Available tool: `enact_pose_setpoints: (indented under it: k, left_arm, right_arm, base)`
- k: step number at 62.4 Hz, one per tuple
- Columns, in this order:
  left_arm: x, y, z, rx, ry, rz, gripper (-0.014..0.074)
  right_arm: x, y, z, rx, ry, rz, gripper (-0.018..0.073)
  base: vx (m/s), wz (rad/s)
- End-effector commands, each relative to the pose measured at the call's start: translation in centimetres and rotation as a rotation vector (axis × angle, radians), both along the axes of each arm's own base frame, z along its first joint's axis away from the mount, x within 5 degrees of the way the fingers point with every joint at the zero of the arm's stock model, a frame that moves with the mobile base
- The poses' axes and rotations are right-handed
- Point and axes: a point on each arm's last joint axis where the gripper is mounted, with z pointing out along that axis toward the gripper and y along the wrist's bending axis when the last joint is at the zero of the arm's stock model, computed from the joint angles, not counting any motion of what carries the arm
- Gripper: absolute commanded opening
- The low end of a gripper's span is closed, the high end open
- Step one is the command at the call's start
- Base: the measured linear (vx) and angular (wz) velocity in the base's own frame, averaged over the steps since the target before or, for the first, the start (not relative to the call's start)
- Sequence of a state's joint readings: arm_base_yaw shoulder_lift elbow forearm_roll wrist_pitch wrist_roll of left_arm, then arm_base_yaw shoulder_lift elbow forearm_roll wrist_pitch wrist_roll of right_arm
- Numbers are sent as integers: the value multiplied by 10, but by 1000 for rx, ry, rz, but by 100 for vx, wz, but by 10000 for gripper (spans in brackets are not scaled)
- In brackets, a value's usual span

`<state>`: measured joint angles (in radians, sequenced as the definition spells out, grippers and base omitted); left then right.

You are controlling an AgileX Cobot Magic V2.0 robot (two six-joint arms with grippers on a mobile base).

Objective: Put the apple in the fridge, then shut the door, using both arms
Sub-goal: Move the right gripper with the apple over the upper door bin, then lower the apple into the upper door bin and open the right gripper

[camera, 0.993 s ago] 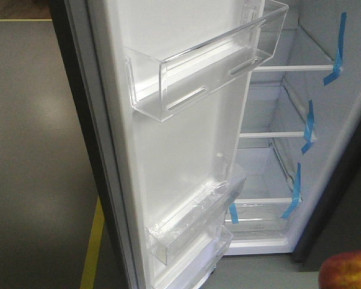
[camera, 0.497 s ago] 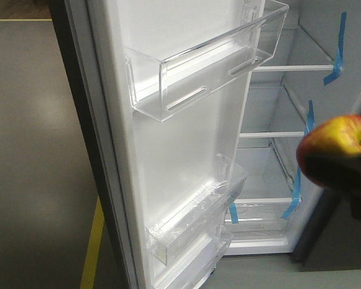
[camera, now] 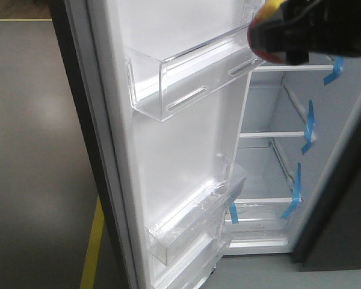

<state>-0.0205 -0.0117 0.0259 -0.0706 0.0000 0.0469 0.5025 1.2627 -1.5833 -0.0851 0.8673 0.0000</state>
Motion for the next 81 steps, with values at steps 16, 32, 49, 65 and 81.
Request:
enact_pose_setpoints:
  k: [16,32,49,65,81]
  left_arm:
    - [-1,1,0,-7,-67,5,-6]
    - [-1,1,0,-7,-67,5,-6]
    - [-1,1,0,-7,-67,5,-6]
    - [-1,1,0,-7,-67,5,-6]
    - [-1,1,0,-7,-67,5,-6]
  right_arm:
    - [50,23,41,3,-186,-5,395]
    - [84,39,27,-54,-166,-14,395]
    - [103,49,7,-85,-120,-14,435]
    - [100,47,11,-64,-127,-21,610]
    - [74,33,36,-26,-176,-26,600]
  base:
    - [0,0]
    - [0,0]
    - [0,0]
    - [0,0]
    - [0,0]
